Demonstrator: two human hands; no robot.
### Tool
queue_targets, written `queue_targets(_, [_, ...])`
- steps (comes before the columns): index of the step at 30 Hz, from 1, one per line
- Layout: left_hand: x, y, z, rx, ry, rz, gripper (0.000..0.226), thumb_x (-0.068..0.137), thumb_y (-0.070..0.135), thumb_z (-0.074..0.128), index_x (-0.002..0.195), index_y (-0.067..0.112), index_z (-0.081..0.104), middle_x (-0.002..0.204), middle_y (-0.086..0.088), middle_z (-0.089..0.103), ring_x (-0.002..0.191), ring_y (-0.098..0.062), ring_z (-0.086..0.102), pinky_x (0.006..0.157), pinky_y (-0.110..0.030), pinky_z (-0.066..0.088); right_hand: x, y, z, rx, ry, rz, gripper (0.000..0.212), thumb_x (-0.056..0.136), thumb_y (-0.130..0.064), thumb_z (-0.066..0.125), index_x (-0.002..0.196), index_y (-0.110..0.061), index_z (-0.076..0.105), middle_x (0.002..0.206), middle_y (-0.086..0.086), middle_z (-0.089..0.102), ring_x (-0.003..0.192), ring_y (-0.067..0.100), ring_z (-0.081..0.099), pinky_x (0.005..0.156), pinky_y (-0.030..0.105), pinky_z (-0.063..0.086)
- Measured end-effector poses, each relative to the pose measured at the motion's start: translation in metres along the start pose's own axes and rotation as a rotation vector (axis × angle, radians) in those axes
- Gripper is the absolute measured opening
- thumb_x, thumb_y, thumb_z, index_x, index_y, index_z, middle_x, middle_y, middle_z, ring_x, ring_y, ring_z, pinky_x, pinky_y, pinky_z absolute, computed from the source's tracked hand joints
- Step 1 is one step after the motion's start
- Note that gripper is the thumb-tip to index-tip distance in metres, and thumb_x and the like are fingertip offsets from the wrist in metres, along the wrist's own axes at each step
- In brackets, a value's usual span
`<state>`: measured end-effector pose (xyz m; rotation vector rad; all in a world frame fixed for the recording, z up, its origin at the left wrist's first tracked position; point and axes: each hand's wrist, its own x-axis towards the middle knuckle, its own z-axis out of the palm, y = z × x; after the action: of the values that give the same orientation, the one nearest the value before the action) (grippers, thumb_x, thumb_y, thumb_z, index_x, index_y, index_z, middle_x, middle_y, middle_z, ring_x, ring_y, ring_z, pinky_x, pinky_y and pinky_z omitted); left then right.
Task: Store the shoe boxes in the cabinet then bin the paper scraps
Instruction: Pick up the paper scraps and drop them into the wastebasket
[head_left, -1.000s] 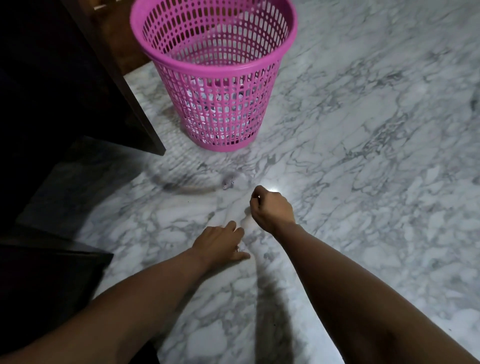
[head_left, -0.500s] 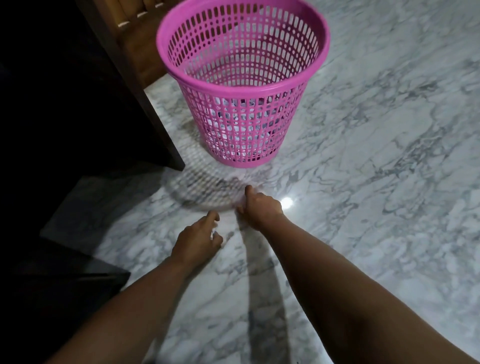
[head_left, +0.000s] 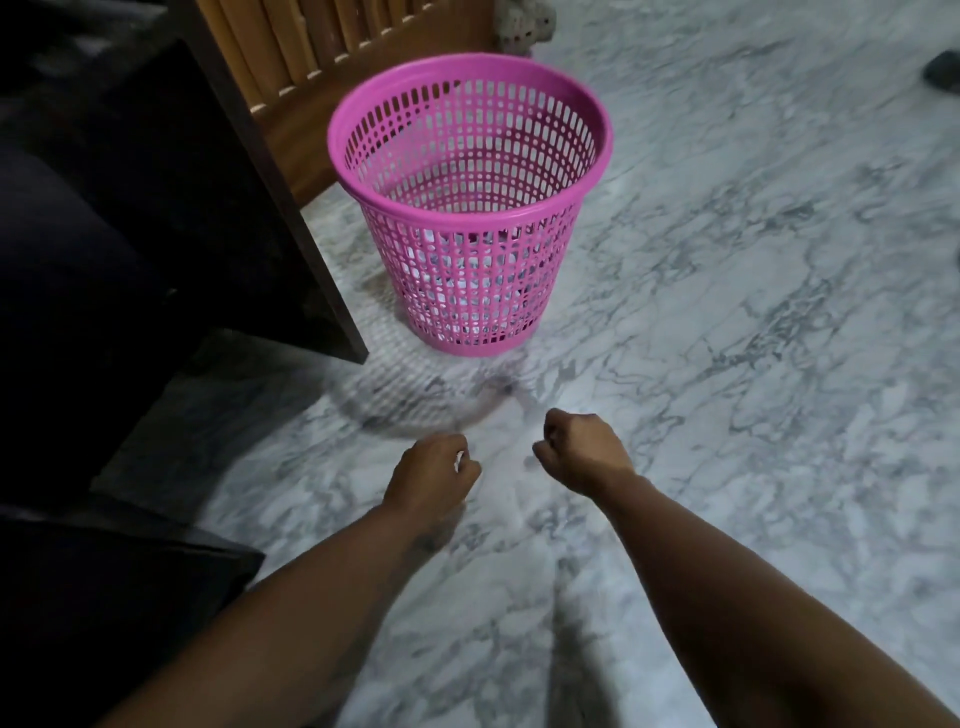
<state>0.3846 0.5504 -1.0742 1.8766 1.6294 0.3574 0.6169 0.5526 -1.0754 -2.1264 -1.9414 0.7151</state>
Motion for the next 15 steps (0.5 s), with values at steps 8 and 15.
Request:
queue_targets(8, [0.054,0.127,-0.088,-0.245,0.384,0.398,0.022,0.081,0.013,0.043,0.061,0.006,0.046,0.058,-0.002,0.043,0.057,-0.021,0.042,0.055,-0.042,0.035,0.023,-0.059,-0.159,0.650,0.754,-0.078,0.008,0.083,-0.019,0.058,0.079,-0.014,0.061,0.063,-0.006,0.058,0.055,0.004,0.051,0.060,0.028,0.044])
queue_targets(15, [0.102,0.219,-0.227,-0.410,0.771,0.559,0.021,0.087,0.014,0.046,0.067,0.010,0.052,0.060,0.008,0.045,0.061,-0.004,0.043,0.057,-0.024,0.033,0.069,-0.164,-0.260,0.742,0.838,-0.470,0.012,0.095,-0.017,0.053,0.089,-0.009,0.058,0.075,0.005,0.062,0.064,0.002,0.053,0.061,0.030,0.047])
